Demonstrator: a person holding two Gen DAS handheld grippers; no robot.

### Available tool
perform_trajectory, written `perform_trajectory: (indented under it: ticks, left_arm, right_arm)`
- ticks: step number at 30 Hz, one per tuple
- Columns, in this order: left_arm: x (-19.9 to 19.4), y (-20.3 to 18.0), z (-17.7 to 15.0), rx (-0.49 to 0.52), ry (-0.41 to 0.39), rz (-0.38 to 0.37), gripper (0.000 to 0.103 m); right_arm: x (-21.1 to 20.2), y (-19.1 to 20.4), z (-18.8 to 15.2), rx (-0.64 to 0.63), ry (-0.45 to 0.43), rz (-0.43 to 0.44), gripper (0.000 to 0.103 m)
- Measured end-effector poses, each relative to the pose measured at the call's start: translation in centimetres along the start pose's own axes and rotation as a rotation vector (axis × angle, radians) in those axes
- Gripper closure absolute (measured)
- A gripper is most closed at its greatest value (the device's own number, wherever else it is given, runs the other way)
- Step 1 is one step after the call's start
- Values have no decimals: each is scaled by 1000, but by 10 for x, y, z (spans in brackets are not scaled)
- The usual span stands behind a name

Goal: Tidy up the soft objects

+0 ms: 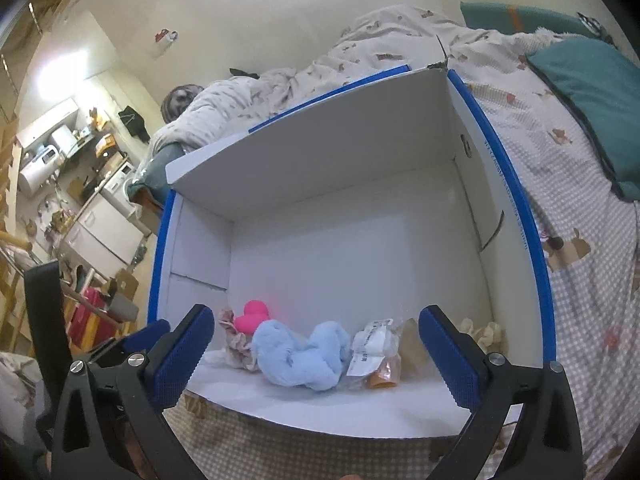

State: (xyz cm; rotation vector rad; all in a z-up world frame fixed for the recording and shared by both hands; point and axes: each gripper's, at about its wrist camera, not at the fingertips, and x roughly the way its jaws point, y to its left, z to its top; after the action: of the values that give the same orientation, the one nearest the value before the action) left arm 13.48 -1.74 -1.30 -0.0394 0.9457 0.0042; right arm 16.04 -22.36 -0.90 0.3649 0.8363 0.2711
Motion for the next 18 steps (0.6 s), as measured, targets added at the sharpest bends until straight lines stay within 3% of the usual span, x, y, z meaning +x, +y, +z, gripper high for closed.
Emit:
perform_trajectory:
  ticks: [4, 8, 10, 12, 18]
  left_arm:
    - [-16, 4, 0, -23, -20, 4, 36]
    - [-40, 13, -3, -37, -39, -20, 34]
    - [-49, 22, -4, -89, -21, -60, 25]
    - [-58, 32, -7, -148, -17, -88, 23]
    - [-94, 48, -24, -200, -101, -86, 5]
  right_arm:
    - [-18, -1, -3, 30, -40, 55, 0]
    - [-43, 5, -4, -3, -71, 13, 0]
    - [-51, 11, -4, -33, -67, -24, 0]
    - [-63, 14, -6, -44, -66, -18, 0]
    - [-91, 27, -22, -95, -81, -63, 0]
